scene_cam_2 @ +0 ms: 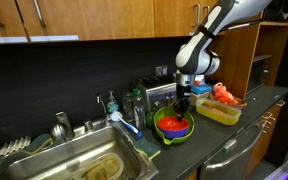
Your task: Move the red and blue bowl to the counter
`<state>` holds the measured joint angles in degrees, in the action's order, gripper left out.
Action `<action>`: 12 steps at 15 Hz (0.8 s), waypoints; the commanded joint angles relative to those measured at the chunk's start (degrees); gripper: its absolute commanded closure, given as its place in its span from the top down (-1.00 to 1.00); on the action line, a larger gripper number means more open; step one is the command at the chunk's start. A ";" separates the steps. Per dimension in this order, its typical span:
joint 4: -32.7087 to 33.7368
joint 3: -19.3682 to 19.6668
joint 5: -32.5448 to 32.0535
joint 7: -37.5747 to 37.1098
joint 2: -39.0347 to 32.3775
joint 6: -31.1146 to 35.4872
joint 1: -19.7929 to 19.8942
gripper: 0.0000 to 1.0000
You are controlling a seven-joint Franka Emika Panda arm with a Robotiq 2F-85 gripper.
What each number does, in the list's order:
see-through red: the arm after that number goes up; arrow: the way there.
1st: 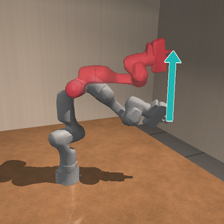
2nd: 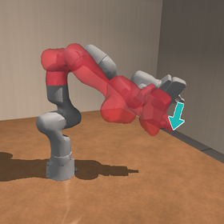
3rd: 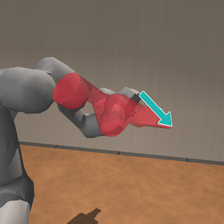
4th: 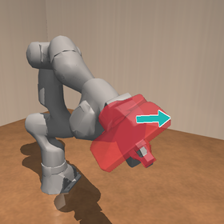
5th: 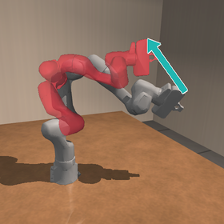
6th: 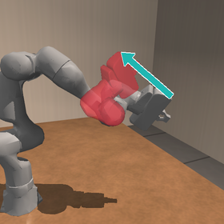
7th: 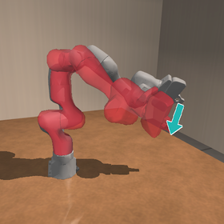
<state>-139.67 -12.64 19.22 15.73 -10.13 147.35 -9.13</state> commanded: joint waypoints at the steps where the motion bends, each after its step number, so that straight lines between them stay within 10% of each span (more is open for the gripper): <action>1: -4.27 -1.33 1.64 0.62 4.96 3.27 0.56 -0.97; 12: -10.79 0.13 9.76 3.53 15.15 8.67 -1.08 -0.97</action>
<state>-147.53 -13.41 26.47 17.84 0.61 154.90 -9.22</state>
